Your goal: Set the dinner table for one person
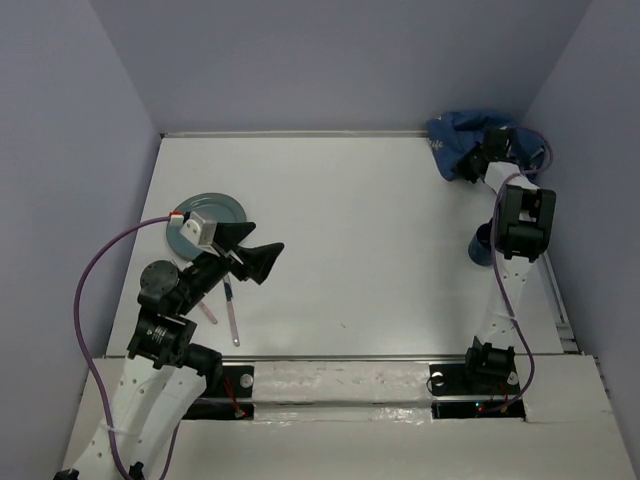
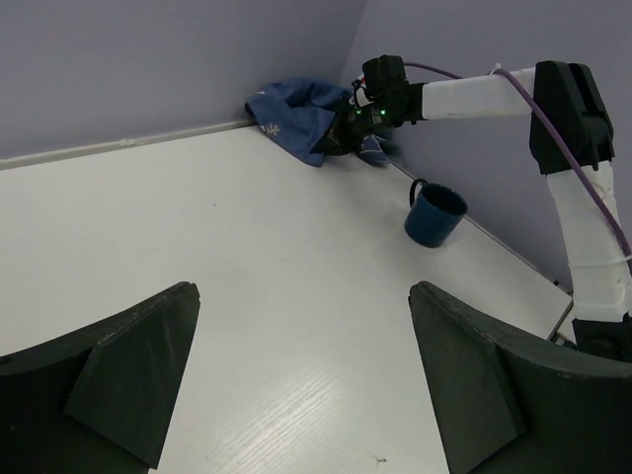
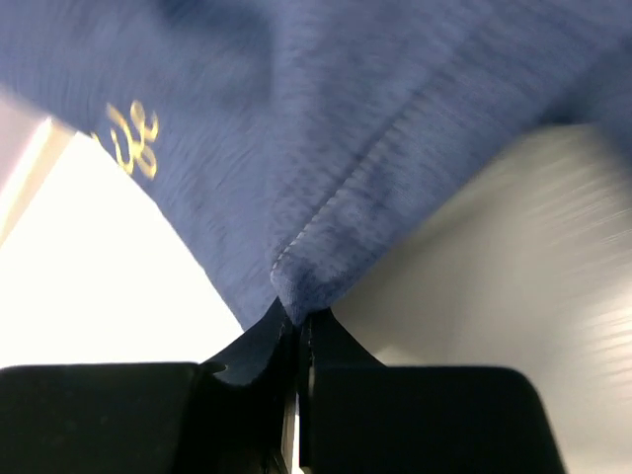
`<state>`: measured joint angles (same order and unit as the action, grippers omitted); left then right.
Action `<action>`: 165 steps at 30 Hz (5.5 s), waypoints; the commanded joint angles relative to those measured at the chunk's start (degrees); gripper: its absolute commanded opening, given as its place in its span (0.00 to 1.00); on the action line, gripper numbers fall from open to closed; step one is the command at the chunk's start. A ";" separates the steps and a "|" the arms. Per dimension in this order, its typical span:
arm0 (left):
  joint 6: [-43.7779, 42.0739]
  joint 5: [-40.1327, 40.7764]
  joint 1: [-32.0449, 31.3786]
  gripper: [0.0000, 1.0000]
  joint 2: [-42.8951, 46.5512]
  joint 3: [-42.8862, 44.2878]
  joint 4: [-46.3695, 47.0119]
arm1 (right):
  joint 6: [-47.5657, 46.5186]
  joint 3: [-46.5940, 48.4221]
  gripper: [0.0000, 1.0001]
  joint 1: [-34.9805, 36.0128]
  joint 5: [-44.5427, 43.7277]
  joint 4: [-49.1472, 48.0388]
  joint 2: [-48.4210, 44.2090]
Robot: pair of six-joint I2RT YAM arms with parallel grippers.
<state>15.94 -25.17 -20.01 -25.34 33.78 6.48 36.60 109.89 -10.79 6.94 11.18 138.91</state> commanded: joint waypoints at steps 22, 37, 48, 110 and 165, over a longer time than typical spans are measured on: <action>15.51 6.45 2.61 0.99 -8.92 -2.84 7.66 | -9.44 -57.84 0.00 20.01 14.77 -12.41 -57.25; 31.16 30.09 -18.22 0.65 -42.49 -7.50 31.55 | -10.06 -59.61 0.00 20.01 -6.06 -4.68 -76.25; 35.75 30.18 -26.57 0.72 -65.43 2.07 40.81 | -10.06 -60.76 0.00 20.01 -3.78 -5.20 -76.60; -1.61 57.52 -17.02 0.00 -72.82 40.29 19.03 | -13.83 -38.11 0.00 20.01 -3.86 -9.77 -61.33; 26.68 57.95 -8.29 0.86 -50.23 -8.82 21.28 | -1.27 -82.64 0.61 20.01 -5.97 -8.63 -76.69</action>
<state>40.14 32.67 -29.08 -71.48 22.98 21.80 32.64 27.27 9.43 2.66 3.70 61.23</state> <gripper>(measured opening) 0.875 0.575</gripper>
